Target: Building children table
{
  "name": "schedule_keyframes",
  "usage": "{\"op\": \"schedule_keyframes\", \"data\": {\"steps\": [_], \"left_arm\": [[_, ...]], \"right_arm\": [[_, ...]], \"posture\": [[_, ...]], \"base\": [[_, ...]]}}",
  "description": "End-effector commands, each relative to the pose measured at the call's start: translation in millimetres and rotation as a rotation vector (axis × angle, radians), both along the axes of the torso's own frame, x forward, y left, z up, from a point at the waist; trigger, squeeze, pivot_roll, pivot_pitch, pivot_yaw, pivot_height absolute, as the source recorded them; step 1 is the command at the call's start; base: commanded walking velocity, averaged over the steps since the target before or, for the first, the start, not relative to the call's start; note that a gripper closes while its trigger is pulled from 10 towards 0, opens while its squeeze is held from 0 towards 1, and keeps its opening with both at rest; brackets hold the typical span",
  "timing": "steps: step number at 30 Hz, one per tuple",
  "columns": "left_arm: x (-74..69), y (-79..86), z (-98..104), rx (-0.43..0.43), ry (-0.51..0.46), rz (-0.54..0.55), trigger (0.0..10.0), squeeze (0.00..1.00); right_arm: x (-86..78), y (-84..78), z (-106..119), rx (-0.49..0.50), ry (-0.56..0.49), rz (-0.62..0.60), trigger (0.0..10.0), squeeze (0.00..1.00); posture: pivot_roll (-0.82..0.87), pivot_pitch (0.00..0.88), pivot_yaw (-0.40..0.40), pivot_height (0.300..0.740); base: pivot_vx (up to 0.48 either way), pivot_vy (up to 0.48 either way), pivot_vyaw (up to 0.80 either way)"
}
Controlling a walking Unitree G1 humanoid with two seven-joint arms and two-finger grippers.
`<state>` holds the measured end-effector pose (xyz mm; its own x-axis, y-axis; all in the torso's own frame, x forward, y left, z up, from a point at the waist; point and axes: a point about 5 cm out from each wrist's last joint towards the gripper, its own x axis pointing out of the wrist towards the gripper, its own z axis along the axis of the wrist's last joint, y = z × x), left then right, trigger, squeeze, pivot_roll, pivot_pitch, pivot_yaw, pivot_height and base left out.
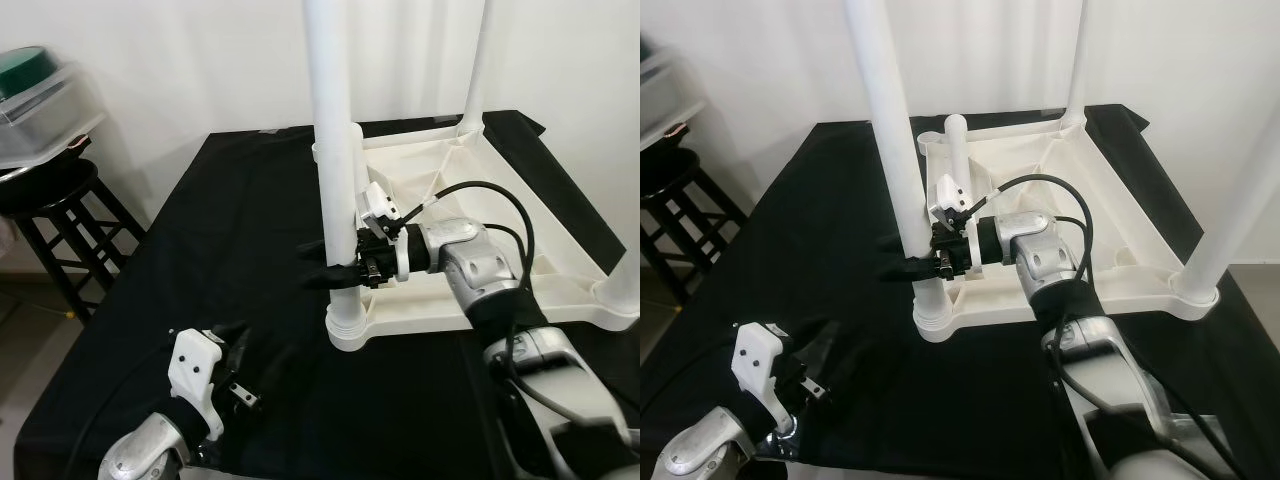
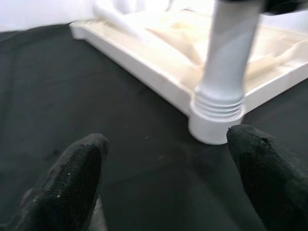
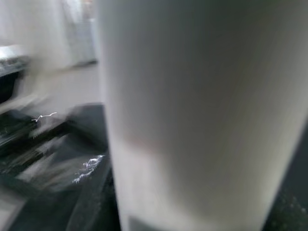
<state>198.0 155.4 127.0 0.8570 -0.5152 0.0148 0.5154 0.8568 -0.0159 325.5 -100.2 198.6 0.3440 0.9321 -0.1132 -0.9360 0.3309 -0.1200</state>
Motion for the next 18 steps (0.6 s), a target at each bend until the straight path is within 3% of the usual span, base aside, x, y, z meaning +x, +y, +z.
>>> {"op": "schedule_keyframes", "data": {"steps": [1, 2, 3, 4, 8, 11, 12, 13, 18], "left_arm": [[1.9, 4.7, 6, 0.022, -0.026, 0.017, 10.0, 0.0], [1.9, 4.7, 6, 0.022, -0.026, 0.017, 10.0, 0.0], [4.1, 6.0, 7, 0.021, -0.032, 0.023, 10.0, 0.0], [5.6, 6.6, 7, 0.027, -0.031, 0.018, 10.0, 0.0], [8.1, 5.1, 5, 0.035, -0.023, -0.012, 10.0, 0.0], [9.3, 4.0, 5, 0.033, -0.018, -0.035, 10.0, 0.0], [9.5, 4.1, 5, 0.032, -0.017, -0.034, 10.0, 0.0], [9.5, 4.3, 4, 0.032, -0.017, -0.031, 10.0, 0.0], [10.2, 3.7, 4, 0.032, -0.019, -0.023, 10.0, 0.0]], "right_arm": [[-22.4, 0.4, -41, -0.133, 0.059, -0.357, 0.0, 0.0], [-22.4, 0.4, -41, -0.133, 0.059, -0.357, 0.0, 0.0], [-47.3, 9.0, -58, -0.13, 0.12, -0.463, 0.0, 0.0], [-60.7, 13.5, -65, -0.138, 0.119, -0.518, 0.0, 0.0], [-47.3, 13.0, -58, -0.112, 0.111, -0.548, 0.0, 0.0], [-39.8, 23.9, -58, -0.104, 0.119, -0.498, 0.0, 0.0], [-34.9, 28.2, -56, -0.102, 0.114, -0.481, 10.0, 0.0], [-30.2, 31.5, -53, -0.078, 0.12, -0.461, 10.0, 0.99], [-20.4, 32.2, -34, 0.005, 0.138, -0.415, 10.0, 1.0]], "posture": [[-0.03, 0.109, 0.102, 0.74], [-0.03, 0.109, 0.102, 0.74], [-0.03, 0.113, 0.108, 0.74], [-0.06, 0.102, 0.133, 0.74], [-0.05, 0.085, 0.133, 0.74], [-0.04, 0.081, 0.13, 0.74], [-0.04, 0.078, 0.133, 0.74], [-0.04, 0.078, 0.133, 0.74], [-0.03, 0.07, 0.125, 0.74]], "base": [[0.0, 0.0, 0.0], [0.0, 0.0, 0.0], [0.0, 0.0, 0.0], [0.0, 0.0, 0.0], [0.0, 0.0, 0.0], [0.0, 0.0, 0.0], [0.0, 0.0, 0.0], [0.0, 0.0, 0.0], [0.0, 0.0, 0.0]]}}
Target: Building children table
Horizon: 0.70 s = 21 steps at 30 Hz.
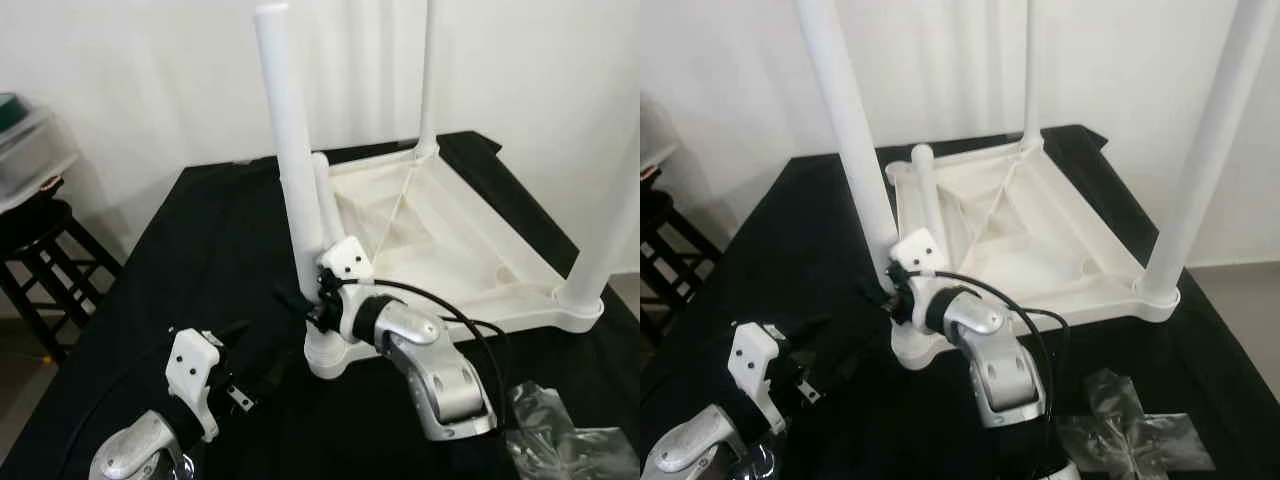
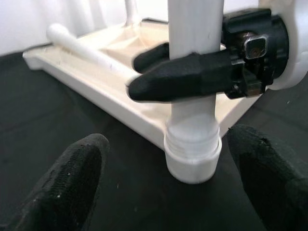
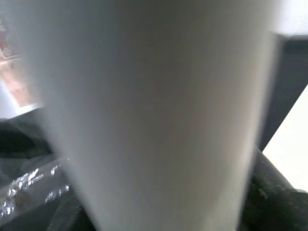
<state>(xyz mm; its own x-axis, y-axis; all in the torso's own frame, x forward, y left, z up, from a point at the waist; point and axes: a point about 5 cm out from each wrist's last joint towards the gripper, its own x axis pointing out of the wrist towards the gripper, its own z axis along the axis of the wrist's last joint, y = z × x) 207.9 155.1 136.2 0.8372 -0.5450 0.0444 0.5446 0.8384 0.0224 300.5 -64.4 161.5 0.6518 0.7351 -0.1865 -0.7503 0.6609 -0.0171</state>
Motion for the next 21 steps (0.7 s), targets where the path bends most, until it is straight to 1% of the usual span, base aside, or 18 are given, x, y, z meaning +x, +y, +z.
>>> {"op": "schedule_keyframes", "data": {"steps": [1, 2, 3, 4, 5, 6, 7, 8, 10, 11, 13, 16, 17, 19, 20, 21], "left_arm": [[0.7, 3.2, -5, 0.015, 0.026, 0.012, 10.0, 0.0], [1.4, 1.9, -6, 0.009, 0.025, 0.011, 10.0, 0.0], [1.9, 0.9, -6, 0.005, 0.025, 0.009, 10.0, 0.0], [1.9, 0.9, -6, 0.005, 0.025, 0.009, 10.0, 0.0], [2.4, -0.4, -6, 0.002, 0.025, 0.007, 10.0, 0.0], [2.4, -0.4, -6, 0.002, 0.025, 0.007, 10.0, 0.0], [2.8, -1.2, -6, 0.0, 0.025, 0.006, 10.0, 0.0], [3.1, -2.2, -7, -0.002, 0.025, 0.005, 10.0, 0.0], [4.0, -3.9, -7, -0.007, 0.022, 0.005, 10.0, 0.0], [4.0, -3.9, -7, -0.007, 0.022, 0.005, 10.0, 0.0], [4.8, -5.1, -7, -0.011, 0.018, 0.006, 10.0, 0.0], [5.0, -5.8, -7, -0.011, 0.017, 0.007, 10.0, 0.0], [5.1, -6.1, -7, -0.012, 0.016, 0.006, 10.0, 0.0], [5.3, -6.4, -7, -0.012, 0.015, 0.006, 10.0, 0.0], [5.7, -7.1, -7, -0.013, 0.014, 0.006, 10.0, 0.0], [5.8, -7.8, -7, -0.015, 0.013, 0.006, 10.0, 0.0]], "right_arm": [[8.3, -3.6, 17, 0.061, -0.026, 0.038, 10.0, 1.0], [10.7, -6.0, 33, 0.038, -0.157, 0.206, 10.0, 1.0], [9.9, -9.0, 42, 0.003, -0.239, 0.342, 10.0, 1.0], [9.9, -9.0, 42, 0.003, -0.239, 0.342, 10.0, 1.0], [8.6, -14.0, 44, -0.016, -0.25, 0.458, 10.0, 0.6], [8.6, -14.0, 44, -0.016, -0.25, 0.458, 10.0, 0.6], [7.4, -17.2, 45, -0.025, -0.24, 0.516, 10.0, 0.6], [11.0, -22.2, 45, -0.045, -0.224, 0.568, 10.0, 0.0], [27.1, -29.3, 51, -0.076, -0.226, 0.584, 10.0, 0.0], [27.1, -29.3, 51, -0.076, -0.226, 0.584, 10.0, 0.0], [41.2, -32.1, 60, -0.072, -0.217, 0.603, 10.0, 0.0], [46.0, -33.0, 65, -0.07, -0.206, 0.62, 10.0, 0.0], [48.2, -32.4, 67, -0.051, -0.197, 0.633, 4.0, 0.0], [50.2, -32.6, 69, -0.037, -0.196, 0.655, 4.0, 0.0], [51.4, -31.8, 70, -0.019, -0.19, 0.679, 0.0, 0.0], [51.2, -30.9, 70, -0.007, -0.183, 0.698, 0.0, 0.0]], "posture": [[-0.03, 0.067, 0.122, 0.74], [-0.04, 0.06, 0.114, 0.74], [-0.04, 0.058, 0.112, 0.74], [-0.04, 0.058, 0.112, 0.74], [-0.03, 0.052, 0.103, 0.74], [-0.03, 0.052, 0.103, 0.74], [-0.03, 0.052, 0.103, 0.74], [-0.03, 0.048, 0.099, 0.74], [-0.03, 0.045, 0.093, 0.74], [-0.03, 0.045, 0.093, 0.74], [-0.03, 0.043, 0.087, 0.74], [-0.03, 0.044, 0.086, 0.74], [-0.03, 0.043, 0.08, 0.74], [-0.03, 0.043, 0.08, 0.74], [-0.03, 0.045, 0.076, 0.74], [-0.04, 0.048, 0.074, 0.74]], "base": [[0.0, 0.0, 0.0], [0.0, 0.0, 0.0], [0.0, 0.0, 0.0], [0.0, 0.0, 0.0], [0.0, 0.0, 0.0], [0.0, 0.0, 0.0], [0.0, 0.0, 0.0], [0.0, 0.0, 0.0], [0.0, 0.0, 0.0], [0.0, 0.0, 0.0], [0.0, 0.0, 0.0], [0.0, 0.0, 0.0], [0.0, 0.0, 0.0], [0.0, 0.0, 0.0], [0.0, 0.0, 0.0], [0.0, 0.0, 0.0]]}}
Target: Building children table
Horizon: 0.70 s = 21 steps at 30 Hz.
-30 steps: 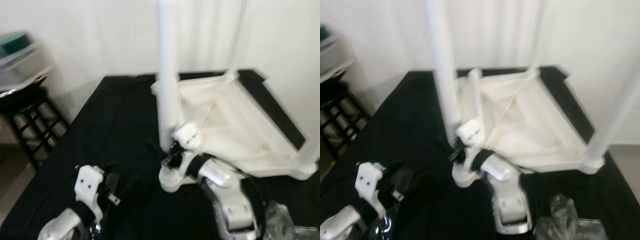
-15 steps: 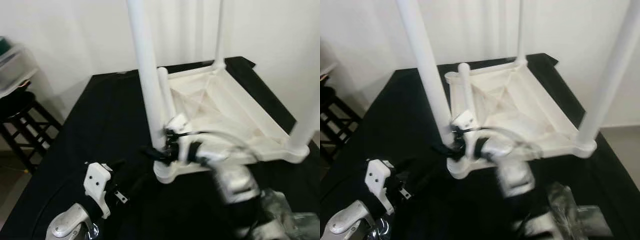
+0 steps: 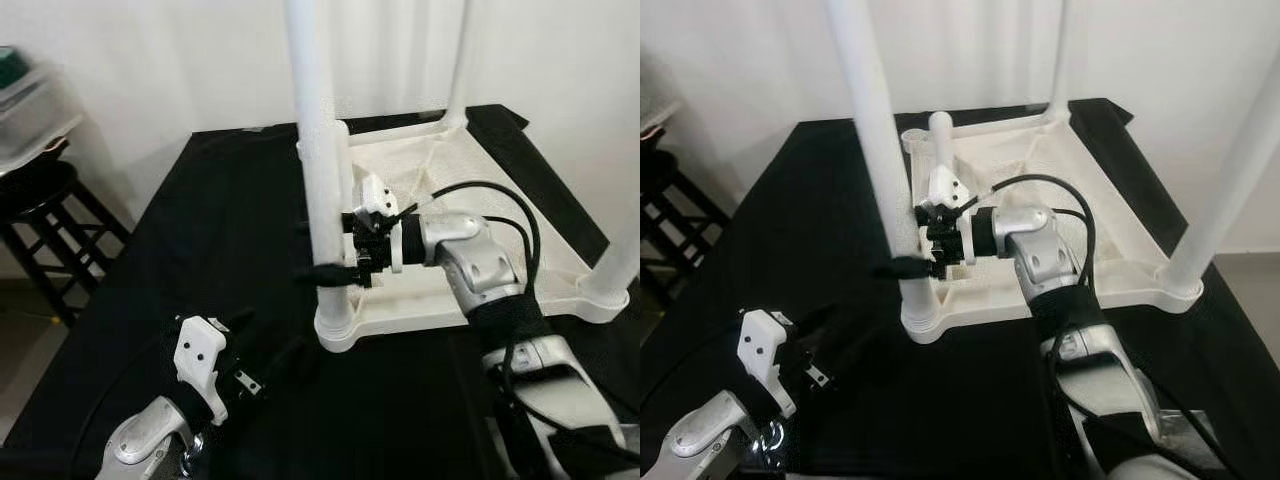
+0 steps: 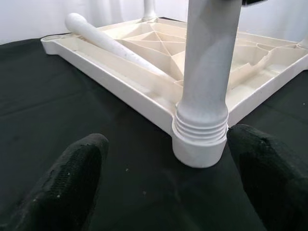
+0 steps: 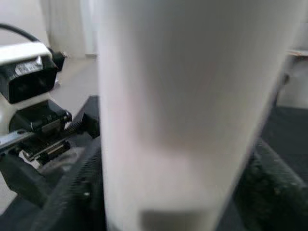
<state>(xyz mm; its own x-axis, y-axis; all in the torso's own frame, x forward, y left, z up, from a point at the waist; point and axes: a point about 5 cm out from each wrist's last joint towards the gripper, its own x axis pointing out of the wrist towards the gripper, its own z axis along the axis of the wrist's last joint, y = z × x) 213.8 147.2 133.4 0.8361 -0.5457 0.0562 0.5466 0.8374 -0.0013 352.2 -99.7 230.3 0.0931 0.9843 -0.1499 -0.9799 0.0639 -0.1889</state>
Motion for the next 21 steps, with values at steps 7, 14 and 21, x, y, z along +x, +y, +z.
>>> {"op": "schedule_keyframes", "data": {"steps": [7, 14, 21], "left_arm": [[0.1, -1.0, -3, 0.007, 0.008, 0.01, 10.0, 0.0], [-2.1, 4.0, 1, 0.003, 0.006, 0.015, 10.0, 0.0], [-2.2, 7.9, 1, 0.015, 0.016, 0.013, 10.0, 0.0]], "right_arm": [[-4.1, 4.5, -5, 0.02, 0.011, 0.071, 0.0, 0.0], [-45.8, 12.2, -68, -0.048, 0.005, -0.801, 0.0, 0.0], [-68.2, 32.8, -82, -0.057, 0.08, -0.743, 0.0, 0.0]], "posture": [[-0.04, 0.06, 0.075, 0.74], [-0.06, 0.13, 0.1, 0.74], [-0.05, 0.121, 0.11, 0.74]], "base": [[0.0, 0.0, 0.0], [0.0, 0.0, 0.0], [0.0, 0.0, 0.0]]}}
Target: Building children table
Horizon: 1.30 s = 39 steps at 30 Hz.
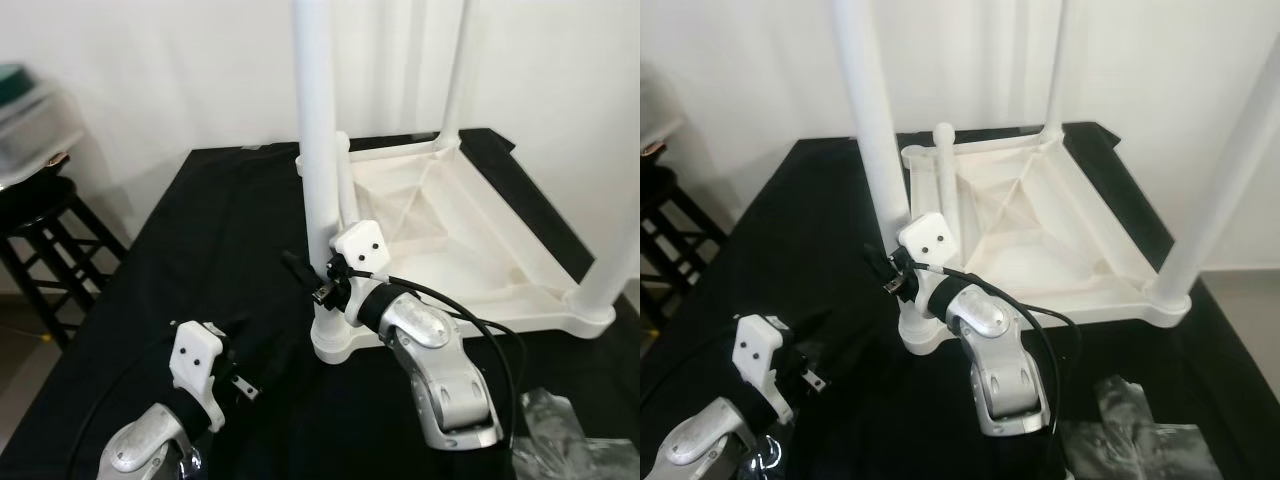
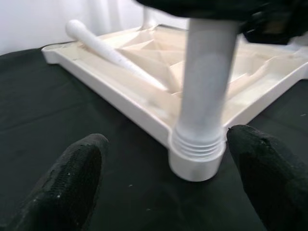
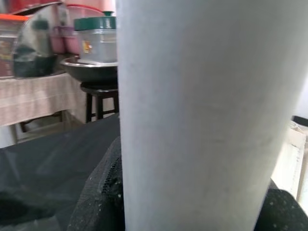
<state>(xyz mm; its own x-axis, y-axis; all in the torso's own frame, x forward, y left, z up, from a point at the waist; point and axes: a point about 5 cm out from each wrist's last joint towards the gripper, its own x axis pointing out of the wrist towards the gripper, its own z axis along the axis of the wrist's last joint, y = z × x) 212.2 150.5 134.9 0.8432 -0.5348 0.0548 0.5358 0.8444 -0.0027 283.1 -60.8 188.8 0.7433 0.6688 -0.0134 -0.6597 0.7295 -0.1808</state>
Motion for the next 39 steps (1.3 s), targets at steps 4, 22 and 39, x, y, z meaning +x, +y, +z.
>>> {"op": "schedule_keyframes", "data": {"steps": [4, 22, 39], "left_arm": [[-0.5, 4.9, 0, 0.014, 0.016, -0.002, 10.0, 0.0], [0.2, 2.2, -2, 0.024, 0.011, 0.02, 10.0, 0.0], [-5.0, 0.1, 1, 0.025, 0.003, 0.023, 10.0, 0.0]], "right_arm": [[5.9, -5.4, -39, -0.109, 0.2, 0.002, 0.0, 0.0], [45.2, -22.3, 17, -0.135, 0.125, 0.792, 10.0, 0.0], [58.8, -44.6, 6, -0.138, 0.207, 0.692, 0.0, 0.0]], "posture": [[-0.05, 0.121, 0.11, 0.74], [0.0, 0.084, 0.095, 0.74], [-0.01, 0.122, 0.079, 0.74]], "base": [[0.0, 0.0, 0.0], [0.0, 0.0, 0.0], [0.0, 0.0, 0.0]]}}
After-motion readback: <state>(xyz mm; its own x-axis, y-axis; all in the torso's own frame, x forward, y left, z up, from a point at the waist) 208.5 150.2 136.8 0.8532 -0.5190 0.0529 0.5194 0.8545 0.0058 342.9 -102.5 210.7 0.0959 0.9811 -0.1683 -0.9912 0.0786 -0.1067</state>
